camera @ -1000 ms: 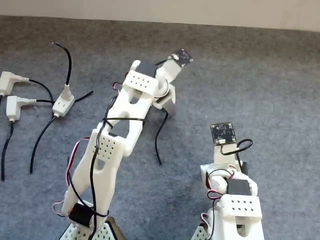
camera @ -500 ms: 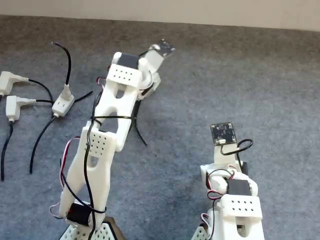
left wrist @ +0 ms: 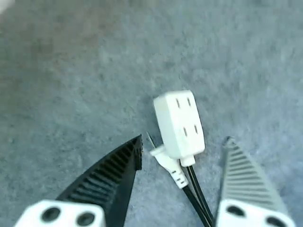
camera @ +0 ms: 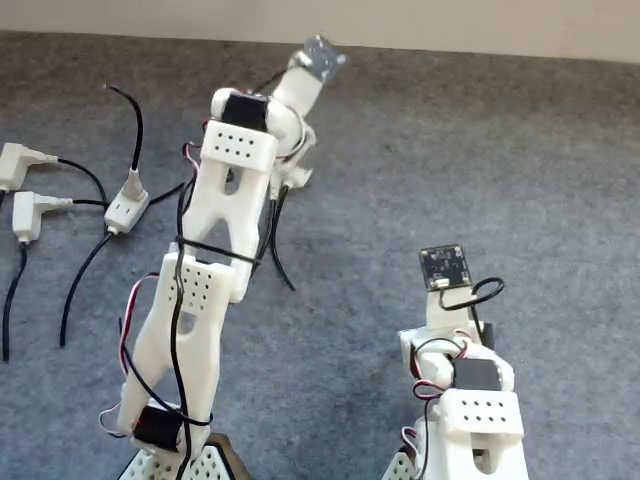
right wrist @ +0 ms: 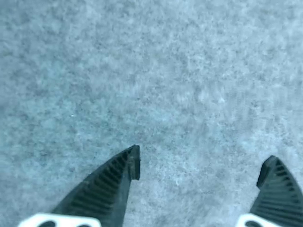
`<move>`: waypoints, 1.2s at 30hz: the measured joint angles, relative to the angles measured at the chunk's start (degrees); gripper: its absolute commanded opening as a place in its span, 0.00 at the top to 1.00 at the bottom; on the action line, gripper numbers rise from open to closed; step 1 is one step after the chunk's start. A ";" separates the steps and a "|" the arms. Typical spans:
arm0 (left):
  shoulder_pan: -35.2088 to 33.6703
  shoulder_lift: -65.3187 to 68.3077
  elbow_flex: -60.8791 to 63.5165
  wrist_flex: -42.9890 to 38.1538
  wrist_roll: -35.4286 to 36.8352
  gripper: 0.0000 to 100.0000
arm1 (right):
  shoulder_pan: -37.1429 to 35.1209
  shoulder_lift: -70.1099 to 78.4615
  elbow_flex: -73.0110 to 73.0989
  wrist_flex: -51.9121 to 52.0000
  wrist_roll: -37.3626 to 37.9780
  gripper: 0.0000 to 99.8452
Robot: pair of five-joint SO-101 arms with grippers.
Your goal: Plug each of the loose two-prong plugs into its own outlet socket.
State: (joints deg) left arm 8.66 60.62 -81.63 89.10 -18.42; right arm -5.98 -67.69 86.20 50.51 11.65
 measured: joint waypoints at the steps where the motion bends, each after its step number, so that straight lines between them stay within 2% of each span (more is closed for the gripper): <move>1: 0.00 -0.09 -0.97 0.00 0.62 0.69 | -0.18 0.00 0.00 0.00 0.00 0.62; 10: 2.64 7.21 3.78 -6.86 1.23 0.69 | -0.44 0.00 0.00 0.00 0.00 0.62; 17: 3.25 11.34 3.87 -7.65 -0.53 0.88 | -0.44 0.00 0.00 0.00 0.00 0.62; 20: 3.43 11.43 4.04 -7.38 -2.29 0.90 | -0.35 -0.18 0.00 0.00 0.00 0.62; 26: 3.87 11.34 2.73 -2.90 -5.54 0.94 | -0.62 -0.35 0.00 0.00 0.00 0.62; 30: 4.40 9.41 -1.58 6.42 -7.12 0.97 | -0.62 -0.35 0.00 0.00 0.00 0.62; 33: 5.54 3.25 -3.08 11.43 -7.12 0.98 | -0.62 -0.35 0.00 0.00 0.00 0.62; 36: 6.07 -5.27 2.64 12.40 -7.12 0.98 | -0.62 -0.35 0.00 0.00 0.00 0.62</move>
State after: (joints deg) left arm 14.73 55.34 -78.99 101.49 -25.54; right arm -6.59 -68.04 86.20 50.51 11.65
